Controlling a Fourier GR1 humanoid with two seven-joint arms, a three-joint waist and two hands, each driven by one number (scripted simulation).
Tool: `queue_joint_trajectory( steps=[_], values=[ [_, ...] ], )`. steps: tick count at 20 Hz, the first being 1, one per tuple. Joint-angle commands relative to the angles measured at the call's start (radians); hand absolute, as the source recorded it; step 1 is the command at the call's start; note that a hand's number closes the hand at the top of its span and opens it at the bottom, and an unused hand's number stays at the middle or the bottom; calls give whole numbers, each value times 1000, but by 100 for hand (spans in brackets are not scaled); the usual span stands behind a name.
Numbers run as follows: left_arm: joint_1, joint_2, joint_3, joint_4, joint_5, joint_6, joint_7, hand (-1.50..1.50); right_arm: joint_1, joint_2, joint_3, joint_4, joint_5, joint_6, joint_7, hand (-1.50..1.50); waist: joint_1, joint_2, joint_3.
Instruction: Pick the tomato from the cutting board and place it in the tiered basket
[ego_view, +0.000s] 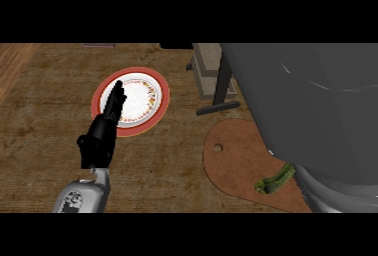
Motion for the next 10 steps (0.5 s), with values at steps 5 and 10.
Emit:
queue_joint_trajectory(
  steps=[5,10],
  values=[
    [0,9,15,2,0,-1,-12,0,-5,-94,16,201,89,-140,-99,150,-9,4,1],
    [45,-11,-20,-35,-2,-1,-11,0,9,-127,57,351,153,-235,-213,150,4,7,1]
  ],
)
